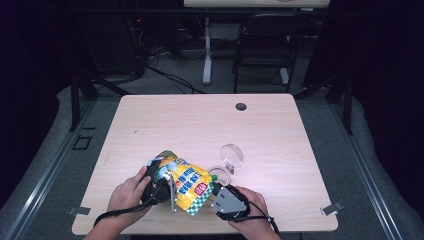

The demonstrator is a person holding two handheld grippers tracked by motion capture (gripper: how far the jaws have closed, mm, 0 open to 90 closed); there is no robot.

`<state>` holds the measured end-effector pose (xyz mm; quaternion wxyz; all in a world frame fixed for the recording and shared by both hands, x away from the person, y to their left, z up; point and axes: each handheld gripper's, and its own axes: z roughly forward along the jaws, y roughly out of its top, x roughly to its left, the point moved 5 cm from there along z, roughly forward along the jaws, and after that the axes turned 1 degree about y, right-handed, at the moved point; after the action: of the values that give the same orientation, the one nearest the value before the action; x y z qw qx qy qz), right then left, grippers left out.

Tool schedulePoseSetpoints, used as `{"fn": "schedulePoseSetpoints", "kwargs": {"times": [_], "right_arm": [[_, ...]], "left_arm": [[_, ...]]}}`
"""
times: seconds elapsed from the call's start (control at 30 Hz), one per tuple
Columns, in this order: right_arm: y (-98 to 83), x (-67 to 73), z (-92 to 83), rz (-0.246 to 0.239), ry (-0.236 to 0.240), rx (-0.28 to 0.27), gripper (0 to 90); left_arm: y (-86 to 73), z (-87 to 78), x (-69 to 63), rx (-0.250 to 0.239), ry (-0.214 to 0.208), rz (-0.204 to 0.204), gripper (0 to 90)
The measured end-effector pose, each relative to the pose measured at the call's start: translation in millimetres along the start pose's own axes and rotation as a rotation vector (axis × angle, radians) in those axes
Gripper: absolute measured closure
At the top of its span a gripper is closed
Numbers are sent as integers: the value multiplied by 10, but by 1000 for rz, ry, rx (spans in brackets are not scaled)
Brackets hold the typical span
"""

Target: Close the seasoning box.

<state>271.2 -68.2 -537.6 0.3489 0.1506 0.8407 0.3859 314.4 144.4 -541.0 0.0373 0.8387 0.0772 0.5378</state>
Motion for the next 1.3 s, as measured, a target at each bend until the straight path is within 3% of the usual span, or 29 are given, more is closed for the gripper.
{"fn": "schedulePoseSetpoints", "kwargs": {"times": [0.63, 1.3], "right_arm": [[53, 0, -44, -13, -7, -14, 841], [56, -9, -12, -10, -23, -11, 890]], "left_arm": [[-4, -32, 66, -16, 7, 3, 511], [25, -50, 135, 23, 44, 44, 512]]}}
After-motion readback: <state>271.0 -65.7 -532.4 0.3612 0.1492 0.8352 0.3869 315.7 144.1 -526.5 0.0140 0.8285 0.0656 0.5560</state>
